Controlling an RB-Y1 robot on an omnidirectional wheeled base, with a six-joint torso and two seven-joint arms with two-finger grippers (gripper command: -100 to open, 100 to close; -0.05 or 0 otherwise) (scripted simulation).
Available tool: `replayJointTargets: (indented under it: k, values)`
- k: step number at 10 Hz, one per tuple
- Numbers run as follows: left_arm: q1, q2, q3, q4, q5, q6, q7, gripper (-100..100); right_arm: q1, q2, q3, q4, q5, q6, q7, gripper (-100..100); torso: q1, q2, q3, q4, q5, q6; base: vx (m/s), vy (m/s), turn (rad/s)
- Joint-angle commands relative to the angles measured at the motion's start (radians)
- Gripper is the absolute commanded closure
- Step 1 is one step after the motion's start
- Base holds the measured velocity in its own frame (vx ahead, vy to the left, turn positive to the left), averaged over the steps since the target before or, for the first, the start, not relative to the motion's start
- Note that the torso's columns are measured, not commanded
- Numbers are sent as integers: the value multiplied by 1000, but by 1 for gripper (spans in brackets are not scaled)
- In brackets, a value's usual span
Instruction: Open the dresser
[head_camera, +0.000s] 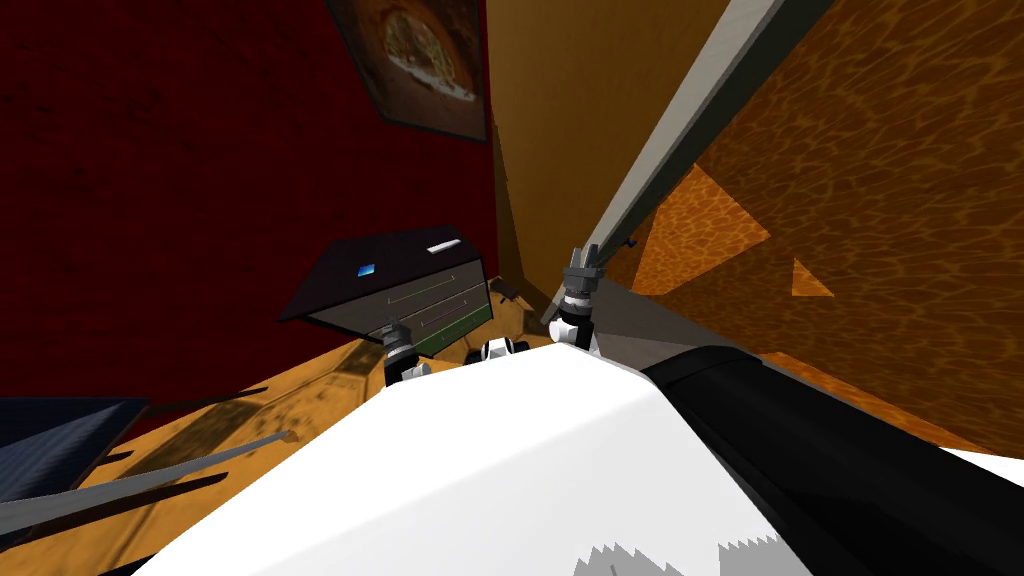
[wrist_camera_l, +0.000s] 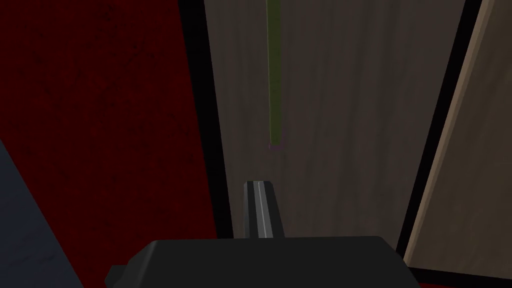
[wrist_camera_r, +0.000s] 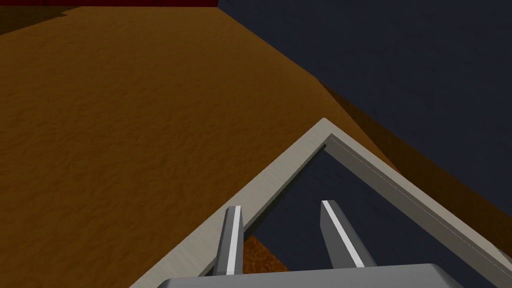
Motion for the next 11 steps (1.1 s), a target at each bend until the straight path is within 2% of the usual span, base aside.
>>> replayJointTargets:
  k: [1, 3, 4, 5, 6, 9, 10, 11]
  values:
    - [-1, 57, 1, -2, 1, 2, 0, -100, 0, 0, 0, 0, 0, 0, 0, 0, 2, -3, -2, -1, 1, 0, 9, 2, 2]
    - [-3, 99, 3, -5, 2, 6, 0, -100, 0, 0, 0, 0, 0, 0, 0, 0, -1, 1, 0, 0, 0, 0, 36, 16, 1]
    - [-12, 93, 9, -9, 8, 24, 2, -100, 0, 0, 0, 0, 0, 0, 0, 0, -2, 3, 1, 1, 0, 0, 115, 47, 5]
    - [-16, 109, 12, -11, 11, 33, 3, -100, 1, 0, 0, 0, 0, 0, 0, 0, -1, 1, 1, 0, 0, 0, 157, 64, 2]
    - [-22, 71, 14, -8, 13, 44, 4, -100, 1, 0, 0, 0, 0, 0, 0, 0, -1, 1, 0, 0, 0, 0, 149, 69, 2]
    - [-24, 10, 15, -7, 14, 48, 5, -100, 0, 0, 0, 0, 0, 0, 0, 0, -6, 9, 5, 2, -1, 0, 56, 11, 1]
    - [-21, 23, 15, -10, 14, 48, 6, -100, 0, 0, 0, 0, 0, 0, 0, 0, -5, 9, 5, 2, -1, 0, 0, 0, 0]
    - [-23, 27, 21, -34, 19, 77, 7, -100, 0, 0, 0, 0, 0, 0, 0, 0, -3, 8, 4, 2, -1, 0, 50, 7, -9]
